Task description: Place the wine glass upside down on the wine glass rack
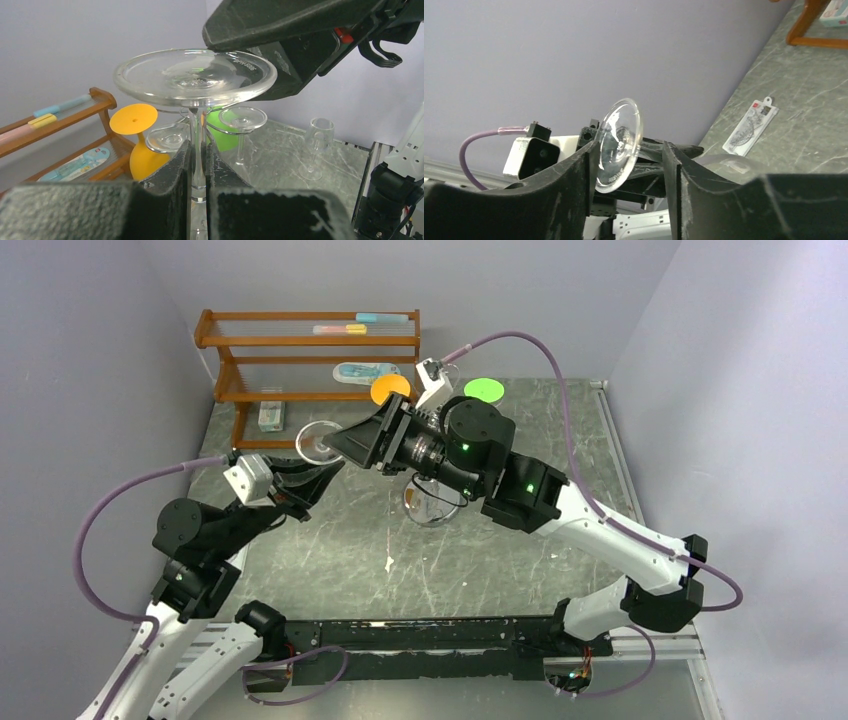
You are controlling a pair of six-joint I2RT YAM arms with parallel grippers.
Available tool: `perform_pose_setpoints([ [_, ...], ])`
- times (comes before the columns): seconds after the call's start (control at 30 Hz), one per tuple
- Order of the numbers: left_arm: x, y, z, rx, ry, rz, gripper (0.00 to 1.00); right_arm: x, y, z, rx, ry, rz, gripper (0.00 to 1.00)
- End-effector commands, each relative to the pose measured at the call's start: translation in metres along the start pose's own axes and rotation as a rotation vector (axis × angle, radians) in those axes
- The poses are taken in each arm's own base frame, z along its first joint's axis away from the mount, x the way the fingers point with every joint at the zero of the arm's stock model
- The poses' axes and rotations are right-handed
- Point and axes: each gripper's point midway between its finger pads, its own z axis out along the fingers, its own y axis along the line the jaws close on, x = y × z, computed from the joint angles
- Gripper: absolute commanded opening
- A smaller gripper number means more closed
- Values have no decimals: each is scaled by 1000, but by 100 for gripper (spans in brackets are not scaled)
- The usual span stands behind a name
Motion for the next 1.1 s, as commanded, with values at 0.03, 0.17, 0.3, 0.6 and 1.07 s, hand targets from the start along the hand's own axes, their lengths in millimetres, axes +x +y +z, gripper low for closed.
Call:
perform_pose_setpoints([
  [0.03,-11,0,-1,3,-48,62,5,5,10,2,-42,58,56,43],
  [0.17,-7,2,-3,-6,-35,66,5,3,14,3,-67,70,90,17],
  [0.3,-3,9,-8,-58,-25,50,18,4,15,7,-83,89,118,0],
  [0.6,-9,29,-30,-230,-3,0,77,-4,14,21,-114,35,140,0],
  [1.07,4,51,-76,-476,74,-108,84,-70,-33,87,-35,-118,-19,0],
])
